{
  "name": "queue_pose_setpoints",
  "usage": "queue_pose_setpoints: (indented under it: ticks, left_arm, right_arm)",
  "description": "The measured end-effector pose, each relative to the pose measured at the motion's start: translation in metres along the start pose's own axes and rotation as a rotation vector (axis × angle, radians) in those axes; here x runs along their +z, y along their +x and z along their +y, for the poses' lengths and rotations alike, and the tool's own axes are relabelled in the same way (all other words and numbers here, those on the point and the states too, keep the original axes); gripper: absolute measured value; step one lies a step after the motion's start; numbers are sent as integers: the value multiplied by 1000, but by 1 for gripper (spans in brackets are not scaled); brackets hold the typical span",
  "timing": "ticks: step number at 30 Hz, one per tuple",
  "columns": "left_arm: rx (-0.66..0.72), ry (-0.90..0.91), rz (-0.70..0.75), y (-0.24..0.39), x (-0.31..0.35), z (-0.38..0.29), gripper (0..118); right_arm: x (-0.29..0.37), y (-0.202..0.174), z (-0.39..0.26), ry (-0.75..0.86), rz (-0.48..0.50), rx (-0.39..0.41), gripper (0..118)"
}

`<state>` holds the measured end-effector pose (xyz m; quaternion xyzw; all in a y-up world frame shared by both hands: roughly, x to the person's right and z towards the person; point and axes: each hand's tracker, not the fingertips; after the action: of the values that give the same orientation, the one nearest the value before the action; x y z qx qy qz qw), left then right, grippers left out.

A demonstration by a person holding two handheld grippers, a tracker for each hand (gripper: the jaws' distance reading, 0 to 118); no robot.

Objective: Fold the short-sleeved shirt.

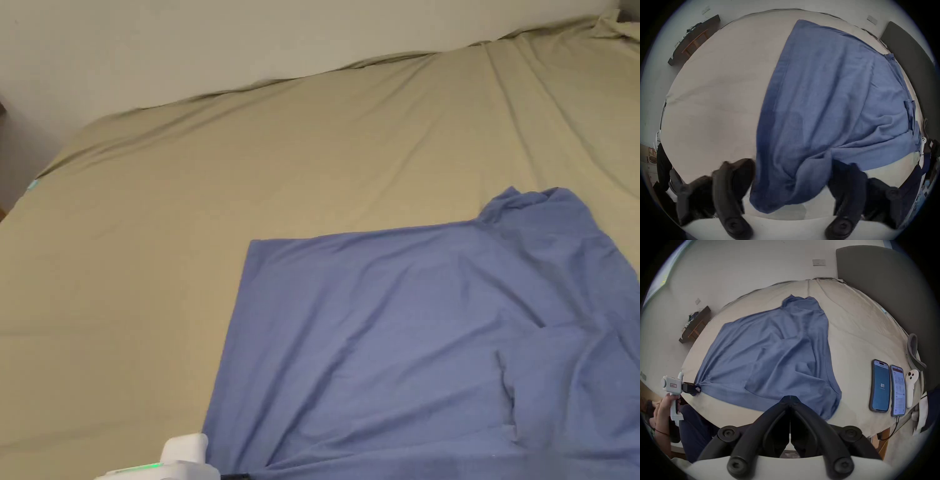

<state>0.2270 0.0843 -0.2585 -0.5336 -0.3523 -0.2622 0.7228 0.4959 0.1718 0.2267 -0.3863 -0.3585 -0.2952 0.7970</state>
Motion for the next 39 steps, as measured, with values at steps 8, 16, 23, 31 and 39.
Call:
queue_pose_setpoints:
  ticks: [8, 16, 23, 31, 39]
  left_arm:
    - [-63, 119, -165, 14, 43, 4, 4]
    - [128, 151, -336, -10, 61, 15, 4]
    - [144, 130, -342, 1, 61, 11, 4]
    - [199, 113, -358, -9, 53, 2, 4]
    - [353, 169, -509, -23, 61, 10, 4]
  right_arm:
    - [-5, 32, 5, -34, -61, -18, 3]
    - [-36, 51, 4, -119, -6, 113, 116]
    - [-51, 73, 0, -212, 0, -109, 114]
    - [-68, 79, -8, -216, 66, -254, 8]
    - [-34, 80, 15, -36, 358, -518, 7]
